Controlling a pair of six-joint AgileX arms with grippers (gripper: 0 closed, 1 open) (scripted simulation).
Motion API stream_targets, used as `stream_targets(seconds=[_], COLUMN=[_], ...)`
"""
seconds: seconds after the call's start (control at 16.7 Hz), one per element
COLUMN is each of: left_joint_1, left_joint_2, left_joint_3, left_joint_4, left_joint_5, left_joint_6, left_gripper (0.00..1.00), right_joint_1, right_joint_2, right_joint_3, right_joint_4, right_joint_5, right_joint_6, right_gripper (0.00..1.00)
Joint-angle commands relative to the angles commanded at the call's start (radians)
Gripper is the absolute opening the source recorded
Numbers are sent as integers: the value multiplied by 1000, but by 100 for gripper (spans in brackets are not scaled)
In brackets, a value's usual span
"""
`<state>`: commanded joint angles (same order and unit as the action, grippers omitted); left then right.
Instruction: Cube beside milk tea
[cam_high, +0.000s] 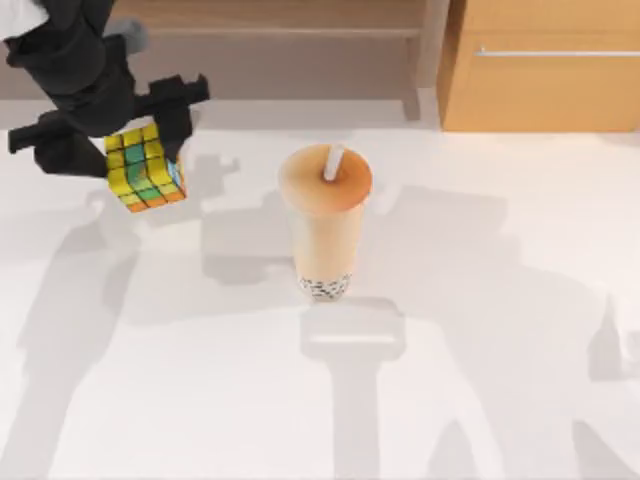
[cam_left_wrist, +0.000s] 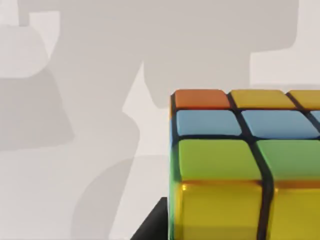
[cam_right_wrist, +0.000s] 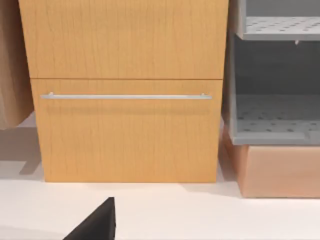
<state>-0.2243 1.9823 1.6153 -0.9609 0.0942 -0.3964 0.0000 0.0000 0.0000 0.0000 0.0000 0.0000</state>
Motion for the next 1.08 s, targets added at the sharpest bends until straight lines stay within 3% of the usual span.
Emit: stream_targets(seconds=[0.42,0.78,1.08], left_joint_1=[-124,-119,-101], left_joint_2=[86,83,82], left_joint_3=[12,10,-2], left_joint_4=[-183,-182,-218], left_joint_5=[-107,-105,-41], left_joint_6=[78,78,57], left_gripper=[0,0,0], right_joint_1=[0,0,0], right_joint_2=[0,0,0], right_joint_3=[0,0,0], right_joint_4=[0,0,0], right_joint_5=[0,0,0], right_joint_6=[0,0,0], right_gripper=[100,100,100])
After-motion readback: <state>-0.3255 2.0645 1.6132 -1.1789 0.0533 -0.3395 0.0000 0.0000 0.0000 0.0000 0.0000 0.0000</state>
